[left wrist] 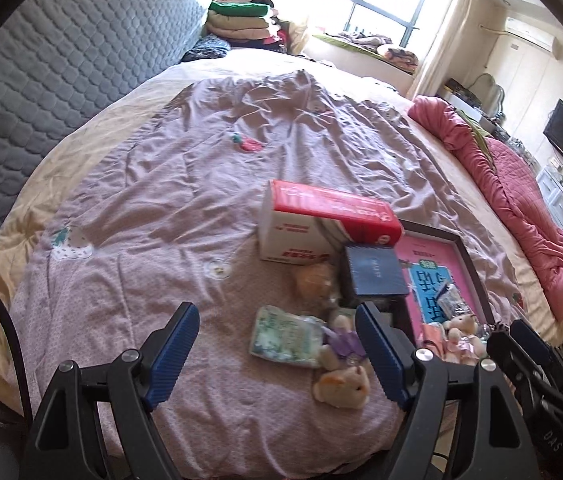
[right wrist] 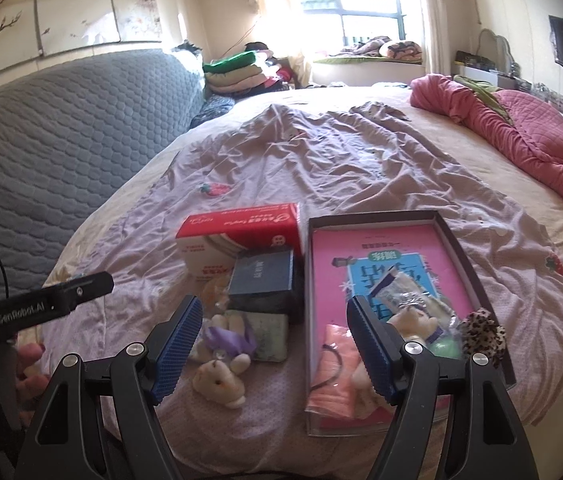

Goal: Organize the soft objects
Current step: 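Withdraw both open tools from the pink tray toward the remaining items, then grasp the green-white tissue packet with the left tool while the right tool grasps the purple-bow bear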

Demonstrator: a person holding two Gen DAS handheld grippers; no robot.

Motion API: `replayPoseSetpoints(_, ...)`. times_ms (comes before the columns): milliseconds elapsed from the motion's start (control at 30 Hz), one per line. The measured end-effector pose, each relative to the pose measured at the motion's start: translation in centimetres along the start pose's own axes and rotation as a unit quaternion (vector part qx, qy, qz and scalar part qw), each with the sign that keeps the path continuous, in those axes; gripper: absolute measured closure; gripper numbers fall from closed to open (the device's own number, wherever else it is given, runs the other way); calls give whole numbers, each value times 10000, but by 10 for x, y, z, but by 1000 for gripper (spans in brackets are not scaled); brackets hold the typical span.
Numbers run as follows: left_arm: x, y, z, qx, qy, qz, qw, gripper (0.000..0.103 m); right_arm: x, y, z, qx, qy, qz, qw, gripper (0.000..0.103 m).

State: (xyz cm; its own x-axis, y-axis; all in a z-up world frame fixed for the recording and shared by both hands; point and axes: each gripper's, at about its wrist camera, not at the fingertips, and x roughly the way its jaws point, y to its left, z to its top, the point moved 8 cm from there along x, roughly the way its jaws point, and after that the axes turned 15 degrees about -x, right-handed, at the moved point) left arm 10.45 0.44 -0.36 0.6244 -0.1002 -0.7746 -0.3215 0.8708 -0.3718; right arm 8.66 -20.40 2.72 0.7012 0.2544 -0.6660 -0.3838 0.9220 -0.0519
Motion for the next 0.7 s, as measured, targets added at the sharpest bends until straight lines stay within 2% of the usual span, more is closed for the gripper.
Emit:
replayPoseSetpoints(267,15,26,-3,-143,118,167,9997,23,22,30,-10,-256,252,172,9992,27)
replayPoseSetpoints(700,64,46,-26,-329,713,168,9968,23,68,59,-43,-399,900,431,9942,27)
